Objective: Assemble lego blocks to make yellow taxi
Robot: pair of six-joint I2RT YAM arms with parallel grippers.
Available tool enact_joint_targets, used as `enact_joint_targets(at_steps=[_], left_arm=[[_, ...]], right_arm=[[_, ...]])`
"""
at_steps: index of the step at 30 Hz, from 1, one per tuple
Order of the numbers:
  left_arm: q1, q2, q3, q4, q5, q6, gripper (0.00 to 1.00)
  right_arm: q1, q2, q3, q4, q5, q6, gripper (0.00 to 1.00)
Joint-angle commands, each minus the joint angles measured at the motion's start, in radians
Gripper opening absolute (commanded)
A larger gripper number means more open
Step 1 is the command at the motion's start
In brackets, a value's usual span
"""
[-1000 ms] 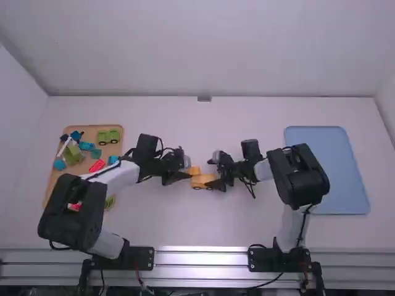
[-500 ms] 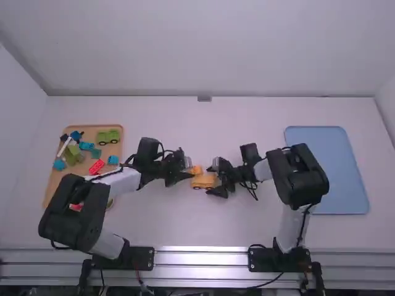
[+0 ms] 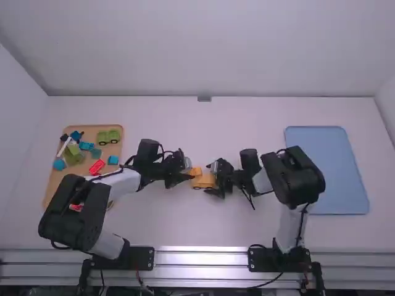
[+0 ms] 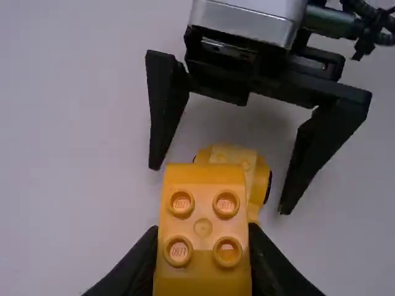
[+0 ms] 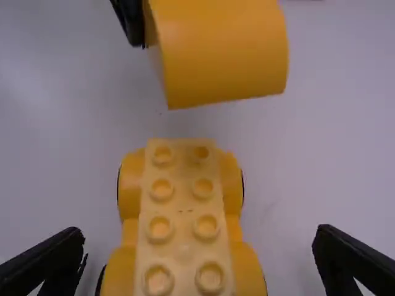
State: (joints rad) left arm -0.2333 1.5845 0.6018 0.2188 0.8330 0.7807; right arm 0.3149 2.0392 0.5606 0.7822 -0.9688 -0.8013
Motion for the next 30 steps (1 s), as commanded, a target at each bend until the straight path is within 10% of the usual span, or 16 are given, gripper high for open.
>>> enact_joint_targets(at_steps=[1, 9, 23, 30], left_arm=[[-0.015, 0.013, -0.005, 0.005, 0.023, -0.003, 0.16], [-0.034, 0.092, -0.005, 0.095, 0.055, -0.007, 0.13], [-0.053, 0.144, -0.005, 0.149, 0.086, 0.0, 0.1], [-0.055, 0.157, -0.005, 0.121, 0.037, 0.003, 0.09]], right_arm=[[0.002, 0.018, -0.011, 0.014, 0.001, 0.046, 0.99], [-0.016, 0.092, 0.076, -0.087, -0.085, -0.025, 0.97], [-0.001, 0.101, 0.097, -0.14, -0.098, -0.124, 0.43], [-0.001, 0.101, 0.095, -0.143, -0.1, -0.124, 0.43]])
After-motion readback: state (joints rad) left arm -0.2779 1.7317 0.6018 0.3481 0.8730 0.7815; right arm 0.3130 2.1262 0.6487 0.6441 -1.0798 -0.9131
